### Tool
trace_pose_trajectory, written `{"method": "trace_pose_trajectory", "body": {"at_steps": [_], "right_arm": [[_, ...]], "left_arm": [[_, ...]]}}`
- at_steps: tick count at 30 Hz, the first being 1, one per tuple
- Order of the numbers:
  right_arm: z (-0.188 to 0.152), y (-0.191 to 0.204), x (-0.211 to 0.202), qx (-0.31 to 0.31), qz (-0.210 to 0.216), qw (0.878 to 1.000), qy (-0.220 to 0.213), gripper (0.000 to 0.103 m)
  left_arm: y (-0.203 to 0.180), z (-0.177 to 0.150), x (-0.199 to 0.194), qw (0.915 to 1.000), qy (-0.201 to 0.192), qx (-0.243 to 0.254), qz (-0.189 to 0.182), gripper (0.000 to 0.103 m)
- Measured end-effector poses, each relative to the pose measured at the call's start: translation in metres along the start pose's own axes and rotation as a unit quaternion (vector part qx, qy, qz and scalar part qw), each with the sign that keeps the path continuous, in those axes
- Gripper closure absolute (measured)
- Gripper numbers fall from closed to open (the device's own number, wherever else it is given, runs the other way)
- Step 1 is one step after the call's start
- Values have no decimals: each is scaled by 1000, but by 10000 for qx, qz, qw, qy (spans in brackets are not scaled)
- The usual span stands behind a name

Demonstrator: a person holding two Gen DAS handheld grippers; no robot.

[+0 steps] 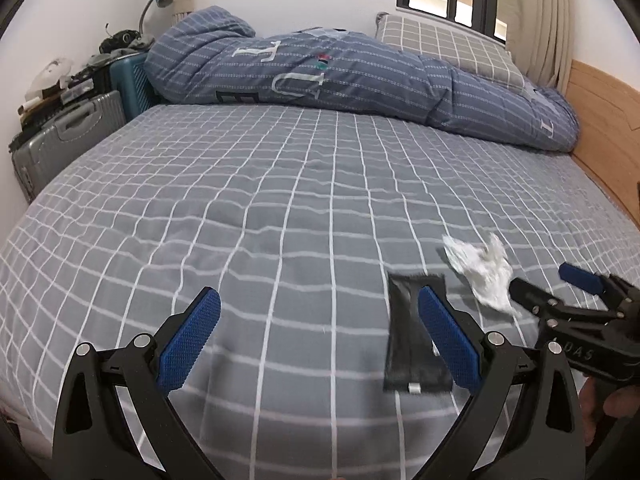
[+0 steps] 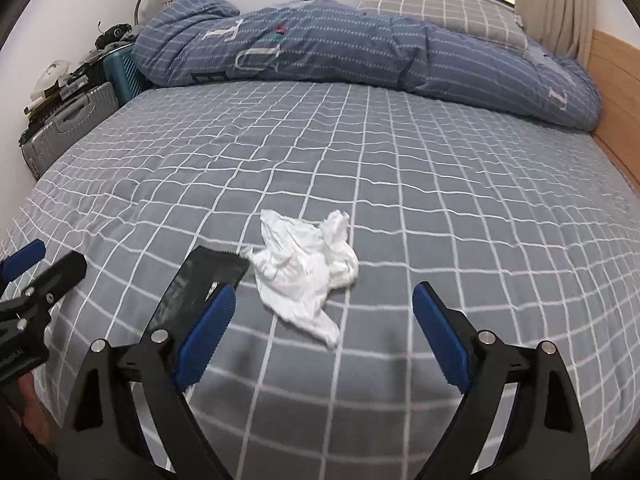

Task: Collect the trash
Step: 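Grasp the black sachet with the left tool while the right tool grasps the white tissue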

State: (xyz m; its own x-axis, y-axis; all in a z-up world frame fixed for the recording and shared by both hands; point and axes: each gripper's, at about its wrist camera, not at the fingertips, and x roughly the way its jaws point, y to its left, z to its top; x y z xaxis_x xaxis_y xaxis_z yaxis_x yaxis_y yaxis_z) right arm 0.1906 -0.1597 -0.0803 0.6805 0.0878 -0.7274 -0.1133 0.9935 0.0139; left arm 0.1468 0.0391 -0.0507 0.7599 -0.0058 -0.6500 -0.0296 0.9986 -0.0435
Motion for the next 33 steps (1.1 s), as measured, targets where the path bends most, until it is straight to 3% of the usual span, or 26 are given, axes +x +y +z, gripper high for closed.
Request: {"method": "trace_pose_trajectory", "body": {"at_steps": [6,11,17,19,21,33], "right_arm": [[12,0,34,143,167,9995,221,23],[14,4,55,135,226,9990,373,35],[12,6,67,183,297,9978,571,60],[11,5,67,207,289,9978,568,77],[11,4,65,199,301,9978,547,87],[23,-23,21,120,138,9998,86,89]], "left_arm": [[5,13,25,10000,41,-16,-9,6],[10,12,38,9998,191,-67,-37,6],[11,9,38,9998,178,-75,-26,6],[4,7,39,9998,210,37,-53,6],[-2,3,40,9996,239,135,-84,6],[-56,-20,58,9933,784,660,-538,7]]}}
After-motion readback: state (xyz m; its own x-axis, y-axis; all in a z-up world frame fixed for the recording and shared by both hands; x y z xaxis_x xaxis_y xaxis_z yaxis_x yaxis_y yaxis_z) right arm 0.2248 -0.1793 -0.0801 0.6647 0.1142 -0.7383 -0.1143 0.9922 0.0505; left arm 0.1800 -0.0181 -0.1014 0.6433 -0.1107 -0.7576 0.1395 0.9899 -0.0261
